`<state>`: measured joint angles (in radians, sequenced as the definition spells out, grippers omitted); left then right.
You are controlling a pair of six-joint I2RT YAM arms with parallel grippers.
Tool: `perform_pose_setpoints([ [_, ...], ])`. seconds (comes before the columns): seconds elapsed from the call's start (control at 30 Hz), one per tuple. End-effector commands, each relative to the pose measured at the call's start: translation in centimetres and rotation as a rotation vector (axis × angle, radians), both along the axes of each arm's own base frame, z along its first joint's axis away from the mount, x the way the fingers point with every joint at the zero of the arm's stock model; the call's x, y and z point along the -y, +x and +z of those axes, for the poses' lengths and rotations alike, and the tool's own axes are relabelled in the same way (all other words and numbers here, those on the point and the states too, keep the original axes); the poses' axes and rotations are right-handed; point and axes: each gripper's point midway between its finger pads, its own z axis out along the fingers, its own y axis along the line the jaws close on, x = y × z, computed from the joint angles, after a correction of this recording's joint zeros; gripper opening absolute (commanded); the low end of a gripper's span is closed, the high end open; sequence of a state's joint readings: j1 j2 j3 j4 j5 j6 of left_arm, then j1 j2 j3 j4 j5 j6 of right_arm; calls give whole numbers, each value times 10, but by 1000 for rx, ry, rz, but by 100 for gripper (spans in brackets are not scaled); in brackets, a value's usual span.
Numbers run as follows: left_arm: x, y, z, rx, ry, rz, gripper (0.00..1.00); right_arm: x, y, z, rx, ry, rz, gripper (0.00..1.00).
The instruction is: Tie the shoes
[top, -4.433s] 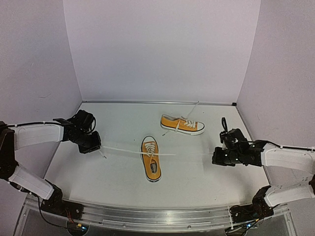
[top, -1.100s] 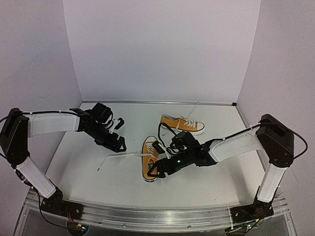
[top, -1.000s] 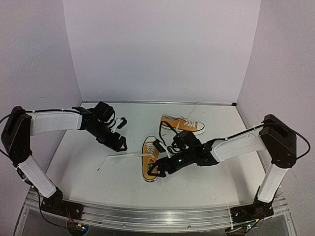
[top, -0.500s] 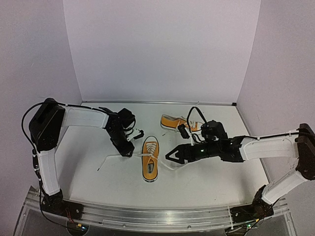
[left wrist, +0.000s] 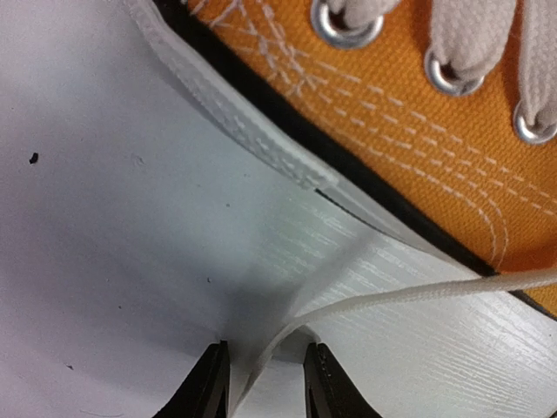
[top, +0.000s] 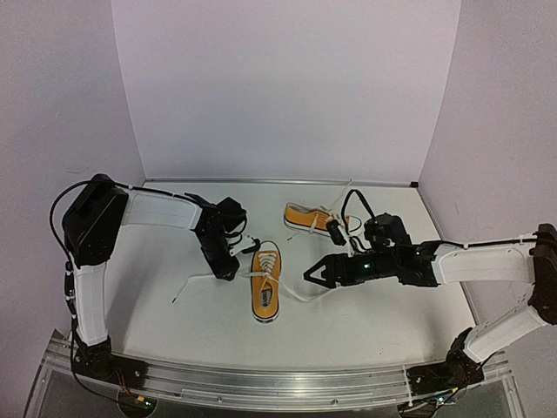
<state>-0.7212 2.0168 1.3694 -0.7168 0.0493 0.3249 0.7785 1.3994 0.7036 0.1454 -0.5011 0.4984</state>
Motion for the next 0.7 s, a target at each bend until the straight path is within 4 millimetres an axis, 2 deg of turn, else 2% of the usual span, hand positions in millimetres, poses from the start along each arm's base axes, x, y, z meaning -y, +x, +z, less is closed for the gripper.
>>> perform_pose_setpoints([
  [0.0,13,0,-2,3,-12,-39,31,5,2,3,17,-6,-18,77],
  [0.1,14,-1,-3,-3,-20,-39,30,6,2,2,18,-9,-21,76],
  [0.3,20,3,-2,14,-46,-39,42,7,2,0,16,-17,-24,76],
  [0.67,35,3,-2,-2,-105,-75,44,9,1,-5,13,-28,-24,76],
])
